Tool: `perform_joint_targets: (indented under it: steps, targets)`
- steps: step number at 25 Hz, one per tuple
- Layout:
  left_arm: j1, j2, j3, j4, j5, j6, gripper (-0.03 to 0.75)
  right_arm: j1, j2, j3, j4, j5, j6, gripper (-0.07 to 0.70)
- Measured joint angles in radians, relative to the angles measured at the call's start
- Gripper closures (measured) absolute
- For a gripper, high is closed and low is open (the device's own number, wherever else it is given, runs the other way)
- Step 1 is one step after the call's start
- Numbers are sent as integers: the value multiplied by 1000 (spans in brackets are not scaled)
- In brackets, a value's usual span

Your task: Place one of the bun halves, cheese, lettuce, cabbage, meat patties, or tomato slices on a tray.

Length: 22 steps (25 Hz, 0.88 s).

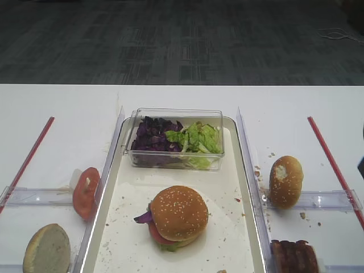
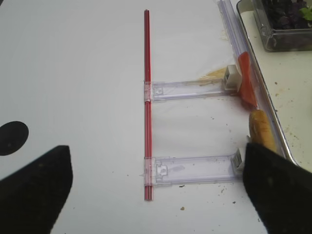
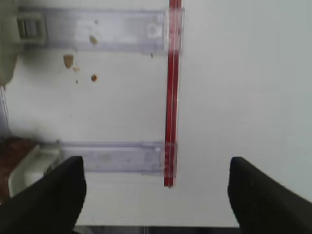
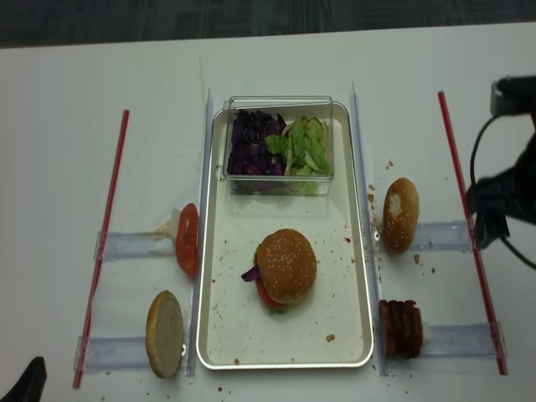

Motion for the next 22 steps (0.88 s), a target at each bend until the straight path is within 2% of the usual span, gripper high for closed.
perform_joint_targets:
  steps: [4,9,14,22]
  targets:
    - [0,0,0,0,0,0,30,0,-144,163,3,-10,-16,6]
    - [0,0,0,0,0,0,30,0,-340,278,3,-8,-22,6]
    - [0,0,0,0,0,0,30,0,-541,330,-1,-4,-29,6]
    - [0,0,0,0,0,0,30,0,-822,332,-19,9,-33,6]
